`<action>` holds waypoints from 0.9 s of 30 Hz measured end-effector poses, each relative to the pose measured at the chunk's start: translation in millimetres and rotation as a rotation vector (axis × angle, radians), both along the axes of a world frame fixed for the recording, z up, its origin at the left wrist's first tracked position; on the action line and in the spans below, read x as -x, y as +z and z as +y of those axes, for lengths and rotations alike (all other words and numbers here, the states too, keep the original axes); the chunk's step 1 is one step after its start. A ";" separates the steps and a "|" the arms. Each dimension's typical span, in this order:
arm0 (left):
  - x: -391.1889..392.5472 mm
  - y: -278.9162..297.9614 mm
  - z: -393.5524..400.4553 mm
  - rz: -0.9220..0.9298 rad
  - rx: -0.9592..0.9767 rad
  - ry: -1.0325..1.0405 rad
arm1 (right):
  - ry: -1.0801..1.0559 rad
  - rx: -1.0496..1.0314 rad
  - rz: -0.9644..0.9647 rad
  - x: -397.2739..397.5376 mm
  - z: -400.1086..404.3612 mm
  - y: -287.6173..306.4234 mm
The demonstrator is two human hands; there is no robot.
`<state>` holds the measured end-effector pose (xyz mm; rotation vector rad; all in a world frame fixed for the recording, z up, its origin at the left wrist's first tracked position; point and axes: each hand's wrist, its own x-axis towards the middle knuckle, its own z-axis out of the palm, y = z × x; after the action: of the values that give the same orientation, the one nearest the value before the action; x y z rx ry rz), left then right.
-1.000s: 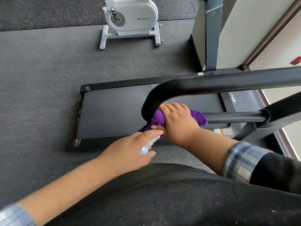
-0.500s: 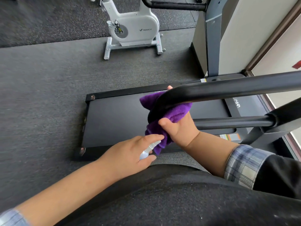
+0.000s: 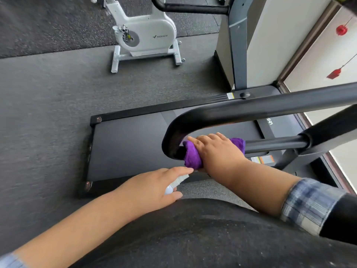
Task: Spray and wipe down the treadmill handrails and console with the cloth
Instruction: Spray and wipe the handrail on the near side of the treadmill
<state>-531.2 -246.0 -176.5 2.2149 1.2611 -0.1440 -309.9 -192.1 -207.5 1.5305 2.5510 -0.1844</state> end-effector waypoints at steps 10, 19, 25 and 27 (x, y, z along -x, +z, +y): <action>16.9 0.2 -27.7 -0.069 0.031 0.111 | -0.357 0.179 0.998 16.6 -14.8 16.5; 4.6 -3.0 -30.7 -0.052 0.022 0.095 | -0.148 0.050 0.463 42.5 -13.5 7.6; -28.7 -2.9 -22.3 -0.066 0.055 0.042 | -0.021 -0.061 0.108 0.1 -14.7 -8.3; -38.2 -2.9 -22.6 -0.063 0.051 0.035 | -0.049 -0.060 0.121 -16.8 -13.9 -9.2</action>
<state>-493.0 -268.7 -179.4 2.1360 1.2479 -0.0906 -293.1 -206.0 -216.7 1.6530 2.6349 -0.2143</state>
